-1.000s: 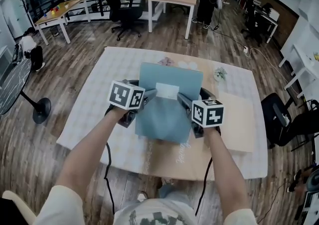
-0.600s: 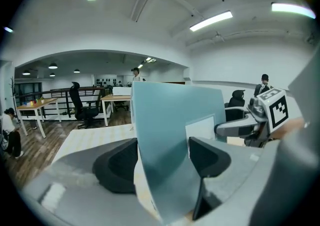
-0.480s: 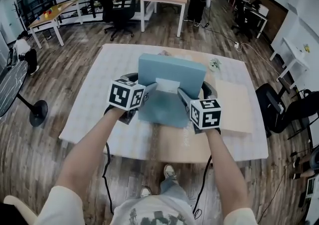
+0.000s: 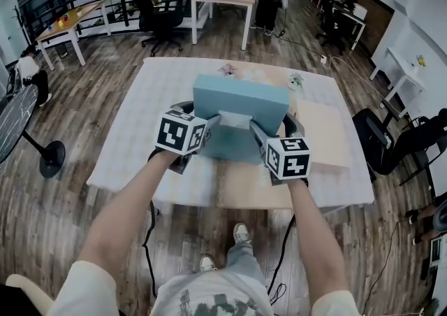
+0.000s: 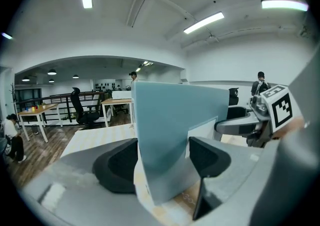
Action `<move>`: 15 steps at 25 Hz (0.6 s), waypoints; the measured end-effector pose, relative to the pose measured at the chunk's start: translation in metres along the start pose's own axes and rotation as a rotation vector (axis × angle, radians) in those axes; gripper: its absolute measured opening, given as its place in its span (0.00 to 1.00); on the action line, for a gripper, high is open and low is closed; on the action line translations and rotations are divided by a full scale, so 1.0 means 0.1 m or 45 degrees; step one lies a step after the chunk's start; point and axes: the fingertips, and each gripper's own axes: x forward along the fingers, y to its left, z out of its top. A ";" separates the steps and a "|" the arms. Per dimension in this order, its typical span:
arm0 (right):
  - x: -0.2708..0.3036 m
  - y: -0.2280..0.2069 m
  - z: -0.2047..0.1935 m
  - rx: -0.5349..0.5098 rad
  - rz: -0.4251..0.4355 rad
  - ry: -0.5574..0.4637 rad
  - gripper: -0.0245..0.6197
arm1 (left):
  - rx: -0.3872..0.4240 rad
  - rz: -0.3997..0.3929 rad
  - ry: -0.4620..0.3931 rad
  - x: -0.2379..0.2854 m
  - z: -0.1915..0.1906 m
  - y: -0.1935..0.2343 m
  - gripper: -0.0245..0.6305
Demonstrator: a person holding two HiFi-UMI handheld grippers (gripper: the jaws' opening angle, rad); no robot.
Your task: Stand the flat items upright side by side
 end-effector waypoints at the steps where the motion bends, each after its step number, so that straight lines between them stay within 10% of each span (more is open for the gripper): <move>1: -0.02 0.02 -0.01 0.002 -0.006 0.001 0.64 | 0.004 0.001 0.001 -0.02 -0.02 -0.01 0.55; 15: -0.08 0.03 -0.03 -0.034 0.130 0.046 0.64 | -0.044 0.084 -0.002 -0.05 -0.04 -0.03 0.55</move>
